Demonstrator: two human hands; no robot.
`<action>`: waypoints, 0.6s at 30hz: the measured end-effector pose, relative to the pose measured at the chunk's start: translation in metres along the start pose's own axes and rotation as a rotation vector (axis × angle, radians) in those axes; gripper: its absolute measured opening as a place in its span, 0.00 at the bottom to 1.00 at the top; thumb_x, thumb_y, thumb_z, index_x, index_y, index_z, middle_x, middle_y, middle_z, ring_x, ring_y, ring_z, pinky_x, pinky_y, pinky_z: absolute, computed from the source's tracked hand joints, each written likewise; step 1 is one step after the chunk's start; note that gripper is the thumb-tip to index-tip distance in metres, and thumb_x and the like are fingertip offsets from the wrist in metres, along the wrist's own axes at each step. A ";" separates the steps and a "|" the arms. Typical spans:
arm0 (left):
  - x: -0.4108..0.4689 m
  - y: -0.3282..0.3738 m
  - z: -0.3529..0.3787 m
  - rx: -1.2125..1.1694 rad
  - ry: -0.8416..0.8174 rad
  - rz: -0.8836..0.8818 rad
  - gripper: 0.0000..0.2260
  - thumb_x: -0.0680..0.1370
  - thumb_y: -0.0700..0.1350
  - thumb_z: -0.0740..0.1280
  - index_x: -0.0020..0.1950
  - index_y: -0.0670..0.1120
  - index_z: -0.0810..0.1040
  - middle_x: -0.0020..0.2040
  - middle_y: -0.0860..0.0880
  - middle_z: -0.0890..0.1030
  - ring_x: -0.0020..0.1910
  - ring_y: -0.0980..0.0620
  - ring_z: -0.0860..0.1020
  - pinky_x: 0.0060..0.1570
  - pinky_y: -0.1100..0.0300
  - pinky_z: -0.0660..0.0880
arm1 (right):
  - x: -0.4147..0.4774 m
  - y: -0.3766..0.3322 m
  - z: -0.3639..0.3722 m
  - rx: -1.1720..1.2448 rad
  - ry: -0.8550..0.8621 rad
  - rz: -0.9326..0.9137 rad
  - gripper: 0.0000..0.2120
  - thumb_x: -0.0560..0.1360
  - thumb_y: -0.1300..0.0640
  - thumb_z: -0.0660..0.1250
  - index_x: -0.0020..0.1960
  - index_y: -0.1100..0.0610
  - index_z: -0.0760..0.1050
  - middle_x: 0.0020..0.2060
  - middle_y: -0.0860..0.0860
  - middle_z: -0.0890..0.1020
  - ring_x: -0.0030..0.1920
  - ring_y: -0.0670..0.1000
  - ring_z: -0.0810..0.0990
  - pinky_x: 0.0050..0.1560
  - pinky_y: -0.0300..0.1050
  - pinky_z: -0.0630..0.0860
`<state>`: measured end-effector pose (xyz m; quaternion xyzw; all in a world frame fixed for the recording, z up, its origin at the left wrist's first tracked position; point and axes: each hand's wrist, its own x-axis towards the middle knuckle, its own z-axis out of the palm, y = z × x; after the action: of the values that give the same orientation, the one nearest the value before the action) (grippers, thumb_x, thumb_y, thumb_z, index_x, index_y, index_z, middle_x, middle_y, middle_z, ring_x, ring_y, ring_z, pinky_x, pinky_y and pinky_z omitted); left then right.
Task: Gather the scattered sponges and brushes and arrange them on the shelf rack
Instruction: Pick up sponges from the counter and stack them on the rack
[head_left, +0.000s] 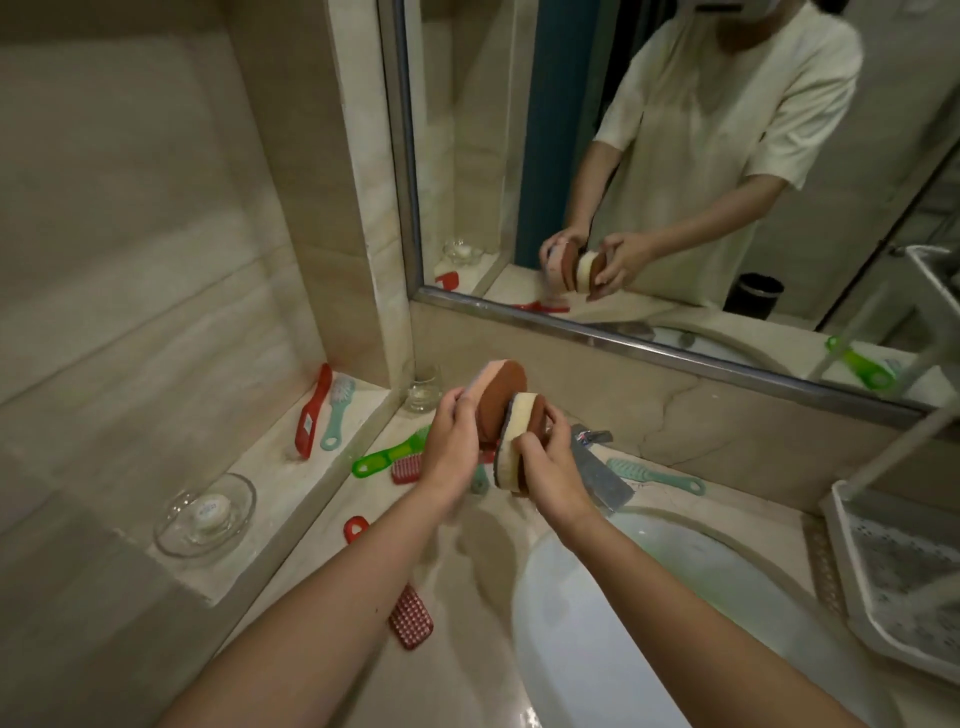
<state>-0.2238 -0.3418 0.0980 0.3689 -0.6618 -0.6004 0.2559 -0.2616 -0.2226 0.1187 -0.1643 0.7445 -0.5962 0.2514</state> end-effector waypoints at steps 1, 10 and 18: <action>-0.007 0.006 0.003 0.020 -0.009 0.020 0.09 0.81 0.54 0.54 0.57 0.58 0.70 0.48 0.57 0.76 0.41 0.69 0.73 0.35 0.74 0.67 | -0.006 -0.005 -0.006 0.012 0.020 -0.021 0.33 0.72 0.49 0.59 0.76 0.47 0.55 0.69 0.51 0.69 0.67 0.53 0.70 0.68 0.58 0.69; -0.069 0.064 0.044 0.013 -0.241 0.211 0.22 0.78 0.63 0.52 0.72 0.61 0.63 0.68 0.53 0.72 0.62 0.53 0.73 0.62 0.51 0.72 | -0.044 -0.034 -0.085 0.083 0.198 -0.155 0.21 0.77 0.57 0.61 0.69 0.49 0.66 0.63 0.51 0.75 0.61 0.52 0.75 0.64 0.54 0.73; -0.121 0.105 0.107 -0.112 -0.303 0.271 0.22 0.77 0.50 0.68 0.68 0.57 0.65 0.63 0.50 0.75 0.56 0.53 0.78 0.50 0.58 0.79 | -0.080 -0.049 -0.170 0.147 0.256 -0.232 0.20 0.75 0.58 0.65 0.65 0.48 0.69 0.59 0.48 0.77 0.56 0.46 0.77 0.56 0.46 0.77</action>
<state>-0.2541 -0.1798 0.1978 0.1674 -0.7018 -0.6449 0.2521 -0.2957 -0.0542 0.2085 -0.1531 0.7009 -0.6900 0.0955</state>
